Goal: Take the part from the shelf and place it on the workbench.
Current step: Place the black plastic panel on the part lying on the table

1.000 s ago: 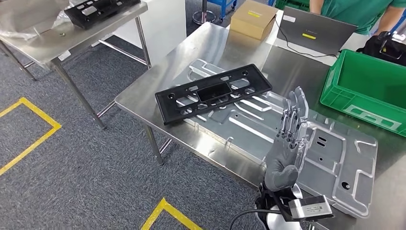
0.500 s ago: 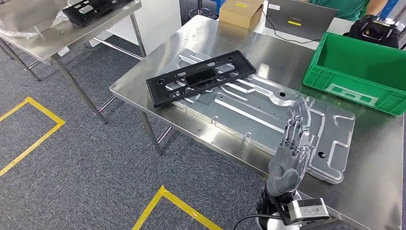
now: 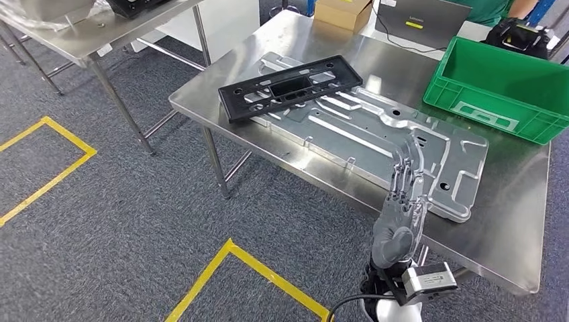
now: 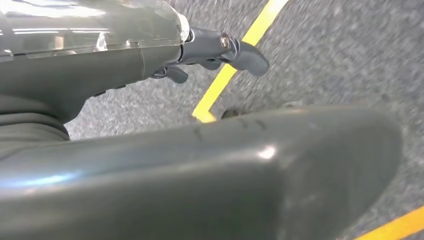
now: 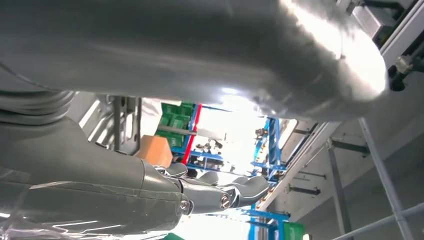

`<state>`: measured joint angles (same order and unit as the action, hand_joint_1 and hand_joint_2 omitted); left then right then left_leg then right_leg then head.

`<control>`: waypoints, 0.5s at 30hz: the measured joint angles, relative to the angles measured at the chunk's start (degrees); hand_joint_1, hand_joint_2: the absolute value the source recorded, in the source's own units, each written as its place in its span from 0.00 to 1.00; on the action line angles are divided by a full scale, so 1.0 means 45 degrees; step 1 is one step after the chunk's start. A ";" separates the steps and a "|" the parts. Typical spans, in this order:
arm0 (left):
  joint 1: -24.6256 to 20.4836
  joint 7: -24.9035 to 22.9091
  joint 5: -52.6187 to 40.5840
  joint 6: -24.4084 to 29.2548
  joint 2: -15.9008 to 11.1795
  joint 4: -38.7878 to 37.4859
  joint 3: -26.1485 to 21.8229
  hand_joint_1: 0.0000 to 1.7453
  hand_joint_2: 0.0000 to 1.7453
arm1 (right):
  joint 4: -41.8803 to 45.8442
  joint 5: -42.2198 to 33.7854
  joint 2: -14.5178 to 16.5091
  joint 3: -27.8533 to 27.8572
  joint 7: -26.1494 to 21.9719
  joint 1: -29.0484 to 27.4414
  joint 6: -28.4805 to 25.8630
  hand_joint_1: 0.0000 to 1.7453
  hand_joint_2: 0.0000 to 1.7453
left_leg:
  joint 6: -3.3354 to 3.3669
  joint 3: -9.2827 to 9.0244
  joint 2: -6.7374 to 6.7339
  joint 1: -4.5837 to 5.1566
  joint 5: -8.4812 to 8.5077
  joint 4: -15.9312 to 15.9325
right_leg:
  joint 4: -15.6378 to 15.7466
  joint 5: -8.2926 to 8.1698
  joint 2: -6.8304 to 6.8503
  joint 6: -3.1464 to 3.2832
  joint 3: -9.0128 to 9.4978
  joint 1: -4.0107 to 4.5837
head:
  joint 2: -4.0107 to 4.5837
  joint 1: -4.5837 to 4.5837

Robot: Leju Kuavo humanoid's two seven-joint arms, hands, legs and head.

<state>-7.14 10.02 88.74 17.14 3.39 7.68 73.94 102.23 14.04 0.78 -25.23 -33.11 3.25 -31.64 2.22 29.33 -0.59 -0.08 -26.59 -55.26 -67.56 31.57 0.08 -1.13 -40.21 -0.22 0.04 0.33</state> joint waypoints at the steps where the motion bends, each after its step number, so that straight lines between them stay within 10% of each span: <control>1: 0.0002 0.0032 0.0000 0.0000 0.0004 0.0001 0.0000 0.00 0.00 | -0.0047 -0.0013 -0.0004 0.0045 0.0000 0.0017 -0.0004 0.00 0.00 | -0.0022 0.0232 -0.0002 -0.0003 0.0175 -0.0022 | -0.0767 0.0344 0.0001 -0.0069 -0.0109 -0.0049 | 0.0000 0.0000; 3: 0.0006 0.0072 0.0001 0.0004 0.0007 0.0001 0.0000 0.00 0.00 | -0.0139 -0.0023 -0.0008 0.0131 0.0000 0.0031 -0.0011 0.00 0.00 | -0.0092 0.0738 -0.0015 -0.0024 0.0493 -0.0111 | -0.1478 0.0048 0.0004 -0.0172 0.0101 -0.0133 | 0.0000 0.0001; 6: -0.0001 0.0064 0.0006 0.0010 0.0012 0.0004 0.0000 0.00 0.00 | -0.0224 -0.0067 -0.0012 0.0272 -0.0007 0.0055 -0.0006 0.00 0.00 | -0.0259 0.1386 -0.0006 -0.0063 0.0835 -0.0382 | 0.0453 -0.0670 -0.0002 -0.0229 0.1895 -0.0207 | 0.0000 -0.0001; 8: -0.0010 0.0029 0.0002 0.0020 0.0027 0.0004 0.0000 0.00 0.00 | -0.0260 -0.0162 -0.0012 0.0336 -0.0051 0.0076 0.0050 0.00 0.00 | -0.0409 0.1586 0.0014 -0.0048 0.0992 -0.0523 | 0.2075 -0.0220 -0.0019 -0.0111 0.2981 -0.0166 | 0.0000 0.0010; 11: -0.0002 -0.0024 0.0000 0.0109 0.0041 0.0004 0.0000 0.00 0.00 | -0.0406 -0.0415 -0.0012 0.0440 -0.0120 0.0091 0.0210 0.00 0.00 | -0.0672 0.1680 0.0012 -0.0084 0.1187 -0.0524 | 0.2554 -0.0136 -0.0019 0.0249 0.3076 -0.0096 | 0.0000 0.0015; 15: 0.0011 -0.0111 -0.0075 0.0249 0.0042 0.0004 0.0017 0.00 0.00 | -0.0770 -0.0708 -0.0008 0.0585 -0.0256 0.0155 0.0307 0.00 0.00 | -0.0859 0.2418 0.0035 -0.0151 -0.0669 -0.2575 | 0.2585 -0.0649 -0.0032 0.0633 0.2590 -0.0076 | 0.0000 0.0035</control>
<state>-7.09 9.52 88.40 18.26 3.58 7.69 74.02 98.77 10.86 0.74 -22.59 -34.27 3.94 -30.26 -1.64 40.21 -0.43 -0.76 -29.60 -66.84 -55.93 28.65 -0.06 1.72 -28.56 -0.56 0.04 0.49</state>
